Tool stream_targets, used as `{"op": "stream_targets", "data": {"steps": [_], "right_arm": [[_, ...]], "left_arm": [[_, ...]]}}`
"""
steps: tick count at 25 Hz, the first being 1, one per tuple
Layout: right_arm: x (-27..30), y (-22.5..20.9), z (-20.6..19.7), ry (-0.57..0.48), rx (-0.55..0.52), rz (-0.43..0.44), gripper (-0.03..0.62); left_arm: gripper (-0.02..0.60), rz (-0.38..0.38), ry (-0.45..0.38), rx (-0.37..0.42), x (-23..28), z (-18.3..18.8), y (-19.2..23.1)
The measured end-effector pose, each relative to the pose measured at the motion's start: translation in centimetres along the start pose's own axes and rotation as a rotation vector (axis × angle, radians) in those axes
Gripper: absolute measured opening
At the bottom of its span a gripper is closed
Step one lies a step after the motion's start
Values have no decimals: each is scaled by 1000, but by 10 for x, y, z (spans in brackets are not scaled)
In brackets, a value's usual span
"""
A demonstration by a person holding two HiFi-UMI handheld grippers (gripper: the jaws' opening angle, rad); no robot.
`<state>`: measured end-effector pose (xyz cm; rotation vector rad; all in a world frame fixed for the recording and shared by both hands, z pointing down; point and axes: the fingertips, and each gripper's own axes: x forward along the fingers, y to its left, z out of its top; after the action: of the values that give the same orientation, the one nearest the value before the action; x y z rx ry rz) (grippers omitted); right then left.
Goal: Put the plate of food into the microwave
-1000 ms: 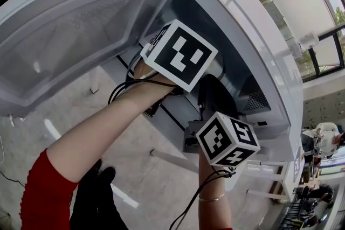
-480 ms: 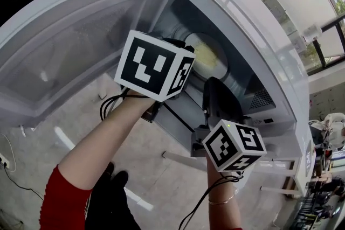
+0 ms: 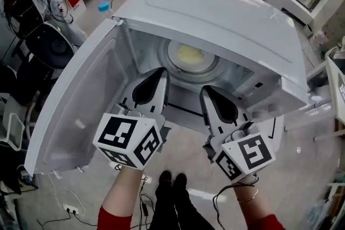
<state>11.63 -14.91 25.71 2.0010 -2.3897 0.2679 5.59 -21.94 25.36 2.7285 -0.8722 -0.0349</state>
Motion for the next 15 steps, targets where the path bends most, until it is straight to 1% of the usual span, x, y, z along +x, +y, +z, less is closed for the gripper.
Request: {"op": "stream_targets", "data": {"steps": [3, 4, 5, 6, 9, 13, 15], "right_arm": [[-38, -12, -8, -22, 56, -41, 14], [-51, -15, -9, -26, 67, -53, 14], [-64, -17, -9, -28, 72, -62, 15], [-75, -18, -7, -33, 70, -69, 14], [-104, -19, 4, -58, 45, -103, 14], [-147, -27, 12, -57, 24, -180, 14], [-165, -34, 14, -61, 32, -212, 14]], "left_arm": [[9, 15, 35, 222, -12, -7, -37], [9, 13, 50, 277, -17, -8, -49], [9, 9, 52, 312, -22, -7, -61], [9, 2, 43, 330, -28, -5, -71], [9, -28, 20, 345, -48, 4, -93], [8, -93, 21, 377, -78, 11, -117], [8, -124, 20, 375, -91, 13, -127]]}}
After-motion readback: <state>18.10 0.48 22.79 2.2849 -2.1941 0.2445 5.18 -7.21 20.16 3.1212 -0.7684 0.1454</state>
